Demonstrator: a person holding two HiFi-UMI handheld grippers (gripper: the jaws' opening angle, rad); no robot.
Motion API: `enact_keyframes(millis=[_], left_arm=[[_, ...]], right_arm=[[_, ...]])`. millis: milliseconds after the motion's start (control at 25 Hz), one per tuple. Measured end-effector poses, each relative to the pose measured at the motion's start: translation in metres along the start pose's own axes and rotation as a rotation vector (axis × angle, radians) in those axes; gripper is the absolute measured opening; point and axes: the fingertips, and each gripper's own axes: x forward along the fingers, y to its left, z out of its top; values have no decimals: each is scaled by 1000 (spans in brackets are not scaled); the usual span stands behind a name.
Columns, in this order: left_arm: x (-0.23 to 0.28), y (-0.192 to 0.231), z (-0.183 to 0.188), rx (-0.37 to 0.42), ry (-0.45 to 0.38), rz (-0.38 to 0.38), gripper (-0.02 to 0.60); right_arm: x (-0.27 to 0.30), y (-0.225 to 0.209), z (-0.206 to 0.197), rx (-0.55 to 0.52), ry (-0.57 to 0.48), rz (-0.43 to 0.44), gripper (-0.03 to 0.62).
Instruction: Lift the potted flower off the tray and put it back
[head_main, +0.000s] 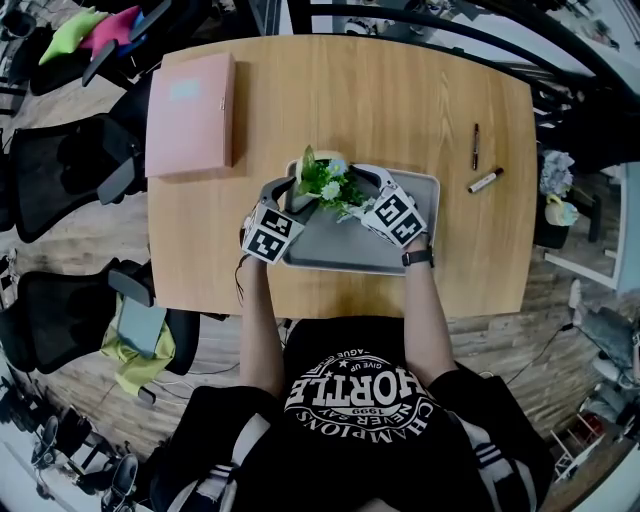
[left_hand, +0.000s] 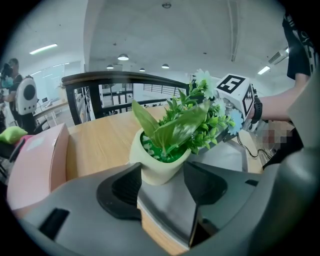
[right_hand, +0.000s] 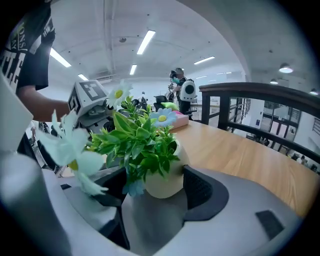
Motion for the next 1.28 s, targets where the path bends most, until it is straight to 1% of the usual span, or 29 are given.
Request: enact_keyframes(millis=[120,240,600,840,1080,1280], left_arm=[[1,-1,-3,-6,16,0,278],[0,0,0,4,27,-2,276],[3,-11,-4,1,64,-20,272],[2,-20,-2,11,78,-25,270],[-6,-31,7,-1,83,-26,271],[-10,-41,6,-6,107,-37,271]], right_arm=[[-1,3,2,21,17,3,341],[1,2,2,22,27,-5,342],[-6,5,-8,49,61,-7,341],[-14,10,-13,62,68,-12,341],[-27,16,-8,79,45,-16,342],[-35,23,-9,85,53,-17,341]])
